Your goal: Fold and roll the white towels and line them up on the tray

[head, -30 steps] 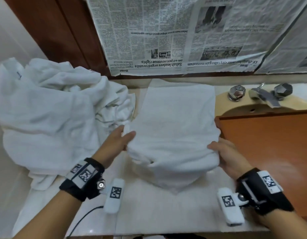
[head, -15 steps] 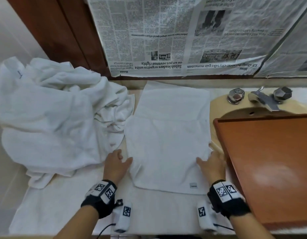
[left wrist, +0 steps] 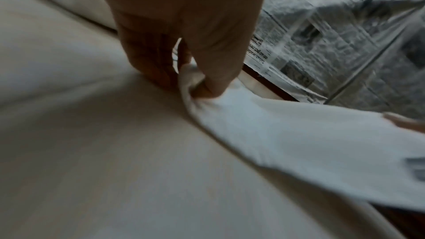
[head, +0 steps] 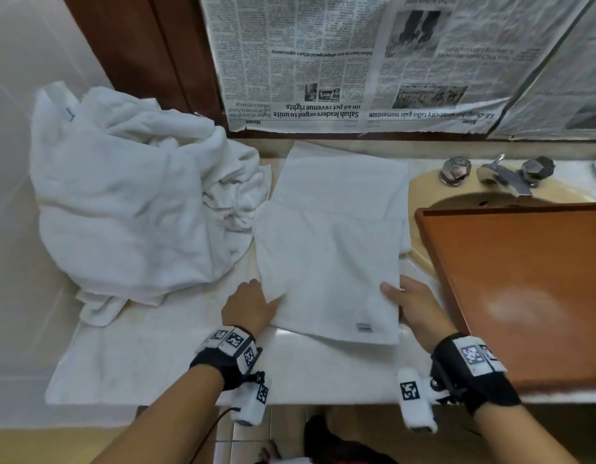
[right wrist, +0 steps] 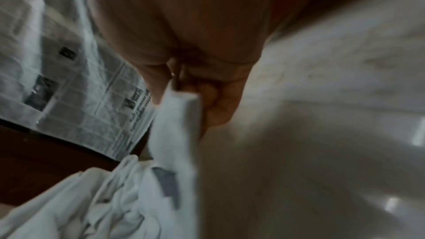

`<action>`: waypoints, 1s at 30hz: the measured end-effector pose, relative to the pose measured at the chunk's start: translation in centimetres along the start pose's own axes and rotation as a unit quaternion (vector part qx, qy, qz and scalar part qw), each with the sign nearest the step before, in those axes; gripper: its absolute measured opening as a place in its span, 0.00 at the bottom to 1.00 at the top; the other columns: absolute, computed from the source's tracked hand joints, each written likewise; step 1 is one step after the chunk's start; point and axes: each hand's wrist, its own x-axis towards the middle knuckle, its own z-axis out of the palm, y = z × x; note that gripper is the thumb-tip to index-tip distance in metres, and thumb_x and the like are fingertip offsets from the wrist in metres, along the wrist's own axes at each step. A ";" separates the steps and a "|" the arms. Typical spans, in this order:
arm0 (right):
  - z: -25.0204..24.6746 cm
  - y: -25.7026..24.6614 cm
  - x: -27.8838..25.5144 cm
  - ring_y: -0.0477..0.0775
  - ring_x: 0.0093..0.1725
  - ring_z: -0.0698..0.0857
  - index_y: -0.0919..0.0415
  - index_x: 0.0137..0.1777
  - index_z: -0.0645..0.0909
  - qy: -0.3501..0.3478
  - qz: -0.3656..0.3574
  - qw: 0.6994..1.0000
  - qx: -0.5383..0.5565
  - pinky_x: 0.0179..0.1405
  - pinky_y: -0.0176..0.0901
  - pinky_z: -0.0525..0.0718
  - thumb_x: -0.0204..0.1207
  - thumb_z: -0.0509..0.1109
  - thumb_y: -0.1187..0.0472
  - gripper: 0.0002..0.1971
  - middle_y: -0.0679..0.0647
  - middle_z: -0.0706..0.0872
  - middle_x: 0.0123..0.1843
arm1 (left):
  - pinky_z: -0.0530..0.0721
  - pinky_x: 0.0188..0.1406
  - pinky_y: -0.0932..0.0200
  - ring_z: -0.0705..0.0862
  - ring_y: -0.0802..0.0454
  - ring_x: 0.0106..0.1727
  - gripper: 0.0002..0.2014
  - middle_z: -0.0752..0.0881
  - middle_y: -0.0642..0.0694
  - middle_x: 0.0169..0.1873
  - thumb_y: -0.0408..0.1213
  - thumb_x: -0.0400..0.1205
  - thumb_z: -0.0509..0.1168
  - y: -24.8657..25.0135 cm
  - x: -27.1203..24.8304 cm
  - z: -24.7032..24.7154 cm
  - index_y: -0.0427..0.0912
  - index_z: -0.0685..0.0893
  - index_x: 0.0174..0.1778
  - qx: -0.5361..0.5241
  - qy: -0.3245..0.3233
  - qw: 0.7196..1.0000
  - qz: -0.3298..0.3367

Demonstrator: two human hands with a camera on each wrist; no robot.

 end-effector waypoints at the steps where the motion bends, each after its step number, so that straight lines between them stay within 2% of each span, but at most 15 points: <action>1: -0.4 -0.2 -0.7 0.56 0.44 0.89 0.59 0.55 0.83 0.010 -0.012 1.000 0.014 0.43 0.50 0.86 0.83 0.65 0.65 0.07 0.54 0.91 0.47 | 0.80 0.50 0.52 0.82 0.41 0.55 0.17 0.82 0.43 0.50 0.53 0.81 0.62 -0.8 -0.3 -0.5 0.40 0.78 0.48 -0.032 0.005 0.999 -0.001; 4: -1.5 0.7 -2.2 0.55 0.39 0.86 0.63 0.50 0.83 0.085 -0.019 0.996 -0.013 0.37 0.47 0.83 0.84 0.63 0.66 0.07 0.57 0.88 0.44 | 0.83 0.50 0.51 0.85 0.43 0.47 0.08 0.85 0.47 0.37 0.40 0.81 0.65 -4.0 -1.7 -2.4 0.40 0.82 0.39 -0.251 0.019 0.968 -0.008; 6: -2.0 2.1 -3.2 0.58 0.41 0.84 0.65 0.46 0.82 0.100 -0.001 0.993 -0.068 0.42 0.53 0.83 0.84 0.63 0.66 0.08 0.60 0.86 0.44 | 0.86 0.55 0.47 0.87 0.46 0.49 0.01 0.88 0.49 0.43 0.38 0.80 0.69 -6.1 -4.2 -4.0 0.45 0.85 0.45 -0.378 -0.001 0.926 0.014; 7: -2.2 3.0 -3.8 0.59 0.41 0.84 0.64 0.45 0.83 0.091 0.011 0.991 -0.094 0.43 0.56 0.83 0.84 0.64 0.66 0.08 0.60 0.86 0.44 | 0.86 0.54 0.48 0.88 0.48 0.50 0.03 0.89 0.49 0.46 0.37 0.80 0.71 -7.0 -5.6 -4.6 0.45 0.86 0.48 -0.398 -0.043 0.916 0.034; 10: -2.8 5.4 -5.3 0.62 0.42 0.86 0.66 0.44 0.83 0.066 0.054 0.980 -0.179 0.41 0.52 0.82 0.82 0.65 0.65 0.08 0.62 0.88 0.44 | 0.84 0.47 0.62 0.90 0.56 0.47 0.05 0.92 0.52 0.45 0.37 0.79 0.73 -9.9 -8.4 -4.4 0.46 0.88 0.49 -0.321 -0.205 0.922 0.068; 11: -2.9 6.0 -5.5 0.63 0.43 0.86 0.69 0.43 0.83 0.085 0.060 0.975 -0.196 0.41 0.51 0.82 0.81 0.66 0.64 0.09 0.65 0.88 0.45 | 0.83 0.46 0.63 0.90 0.56 0.46 0.05 0.92 0.51 0.45 0.39 0.78 0.73 -10.8 -8.3 -3.8 0.46 0.89 0.49 -0.306 -0.205 0.927 0.062; 13: -2.7 7.3 -5.7 0.66 0.47 0.86 0.73 0.44 0.83 0.144 0.061 0.964 -0.217 0.46 0.53 0.83 0.79 0.69 0.61 0.12 0.69 0.88 0.48 | 0.82 0.45 0.59 0.91 0.51 0.45 0.09 0.92 0.46 0.44 0.43 0.79 0.72 -11.8 -7.5 -2.8 0.42 0.89 0.51 -0.340 -0.139 0.930 0.006; 15: -2.0 7.8 -5.8 0.65 0.49 0.84 0.72 0.48 0.84 0.181 0.062 0.948 -0.254 0.49 0.50 0.80 0.78 0.71 0.56 0.15 0.65 0.87 0.50 | 0.83 0.44 0.57 0.91 0.49 0.42 0.13 0.92 0.45 0.40 0.45 0.79 0.71 -11.5 -6.3 -2.2 0.39 0.89 0.51 -0.364 -0.074 0.928 -0.041; 18: -0.8 7.6 -5.8 0.65 0.58 0.82 0.71 0.62 0.81 0.197 0.072 0.935 -0.287 0.55 0.48 0.79 0.77 0.71 0.52 0.23 0.64 0.84 0.60 | 0.86 0.46 0.55 0.90 0.51 0.38 0.13 0.91 0.48 0.34 0.50 0.78 0.72 -9.5 -5.3 -2.1 0.42 0.88 0.42 -0.286 -0.056 0.957 -0.014; 20: -0.5 7.5 -5.6 0.66 0.61 0.82 0.70 0.64 0.81 0.200 0.073 0.934 -0.288 0.57 0.49 0.80 0.77 0.71 0.54 0.22 0.65 0.84 0.64 | 0.82 0.40 0.54 0.86 0.48 0.36 0.17 0.87 0.47 0.31 0.53 0.77 0.70 -8.1 -5.0 -1.9 0.43 0.82 0.31 -0.148 -0.051 0.987 0.029; 22: -0.7 7.6 -5.5 0.66 0.58 0.83 0.69 0.58 0.83 0.187 0.070 0.940 -0.276 0.55 0.48 0.80 0.77 0.70 0.60 0.14 0.66 0.85 0.60 | 0.73 0.31 0.55 0.82 0.45 0.36 0.18 0.83 0.46 0.30 0.50 0.78 0.68 -7.2 -5.0 -1.7 0.43 0.76 0.29 -0.057 -0.044 0.996 0.057; 25: -2.0 7.4 -6.3 0.68 0.51 0.85 0.66 0.41 0.83 0.176 0.075 0.956 -0.221 0.54 0.57 0.84 0.72 0.72 0.68 0.01 0.66 0.86 0.48 | 0.68 0.28 0.58 0.77 0.50 0.33 0.18 0.78 0.48 0.26 0.45 0.77 0.71 -7.8 -5.1 -1.6 0.43 0.74 0.26 -0.079 -0.098 0.989 0.075; 27: -3.2 7.5 -7.3 0.64 0.40 0.81 0.65 0.32 0.76 0.222 0.073 0.950 -0.206 0.39 0.50 0.77 0.71 0.70 0.71 0.09 0.64 0.80 0.38 | 0.72 0.30 0.60 0.79 0.53 0.32 0.16 0.81 0.50 0.25 0.45 0.75 0.74 -9.0 -5.5 -1.7 0.43 0.79 0.26 -0.090 -0.170 0.978 0.083; 28: -3.5 7.5 -7.7 0.62 0.38 0.78 0.67 0.32 0.75 0.238 0.078 0.943 -0.218 0.38 0.48 0.73 0.71 0.70 0.71 0.09 0.64 0.78 0.37 | 0.76 0.34 0.60 0.81 0.54 0.33 0.14 0.84 0.51 0.27 0.46 0.74 0.75 -9.6 -5.6 -1.6 0.43 0.83 0.27 -0.091 -0.204 0.971 0.085; 30: -3.7 8.0 -8.1 0.63 0.45 0.80 0.71 0.40 0.79 0.221 0.098 0.936 -0.256 0.43 0.48 0.73 0.74 0.72 0.64 0.09 0.63 0.79 0.42 | 0.84 0.43 0.58 0.87 0.53 0.38 0.11 0.90 0.52 0.32 0.48 0.74 0.75 -10.1 -5.6 -1.6 0.44 0.89 0.33 -0.090 -0.218 0.968 0.085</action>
